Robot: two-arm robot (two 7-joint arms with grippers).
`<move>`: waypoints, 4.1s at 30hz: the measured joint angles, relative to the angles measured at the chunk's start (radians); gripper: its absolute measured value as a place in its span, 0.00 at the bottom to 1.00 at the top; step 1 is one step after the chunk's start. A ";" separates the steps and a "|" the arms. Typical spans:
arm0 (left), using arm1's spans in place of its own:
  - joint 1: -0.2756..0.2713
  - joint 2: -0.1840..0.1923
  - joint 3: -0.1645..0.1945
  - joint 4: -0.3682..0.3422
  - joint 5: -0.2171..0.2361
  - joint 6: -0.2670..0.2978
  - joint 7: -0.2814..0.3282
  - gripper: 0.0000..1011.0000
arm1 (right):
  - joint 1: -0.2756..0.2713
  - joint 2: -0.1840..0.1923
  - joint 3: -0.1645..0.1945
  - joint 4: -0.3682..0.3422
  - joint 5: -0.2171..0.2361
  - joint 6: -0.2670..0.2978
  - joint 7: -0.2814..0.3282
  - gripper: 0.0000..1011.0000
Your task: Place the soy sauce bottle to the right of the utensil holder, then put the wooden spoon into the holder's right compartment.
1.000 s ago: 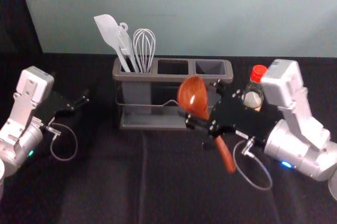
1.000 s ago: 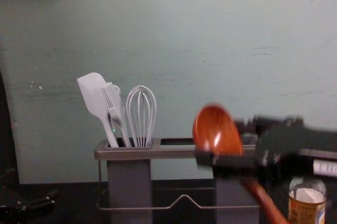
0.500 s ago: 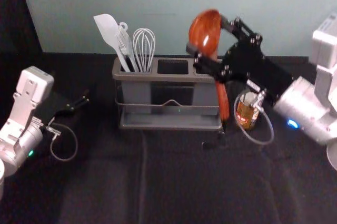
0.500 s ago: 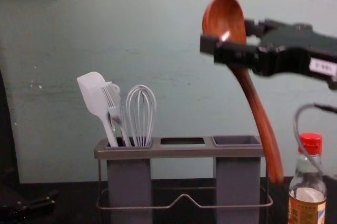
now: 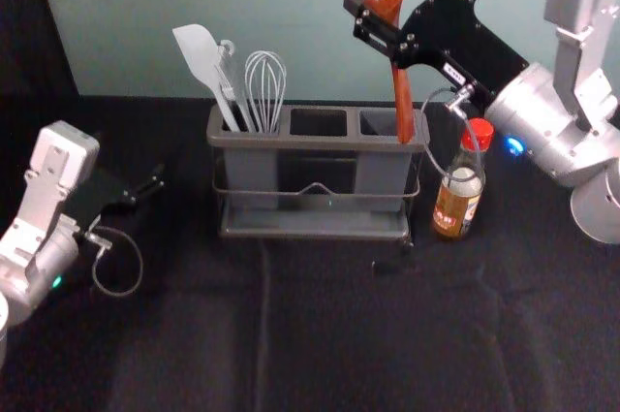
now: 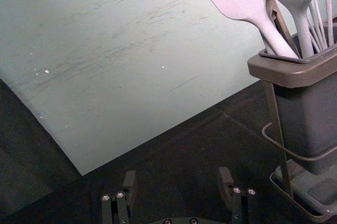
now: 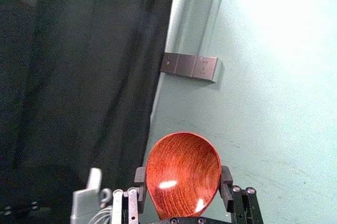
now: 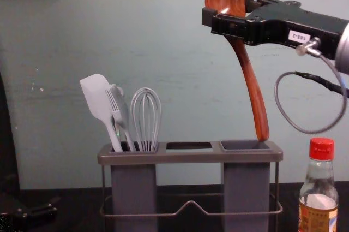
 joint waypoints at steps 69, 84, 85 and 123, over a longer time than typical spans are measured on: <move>0.000 0.000 0.000 0.000 0.000 0.000 0.000 0.99 | -0.075 -0.001 0.008 0.079 0.037 0.111 -0.008 0.82; 0.000 0.000 0.000 0.000 0.000 0.000 0.000 0.99 | -0.077 0.000 0.001 0.103 0.038 0.109 -0.008 0.82; 0.000 0.000 0.000 0.000 0.000 0.000 0.000 0.99 | -0.077 0.000 0.001 0.103 0.038 0.109 -0.008 0.82; 0.000 0.000 0.000 0.000 0.000 0.000 0.000 0.99 | -0.090 0.009 0.004 0.059 0.032 0.113 -0.018 0.99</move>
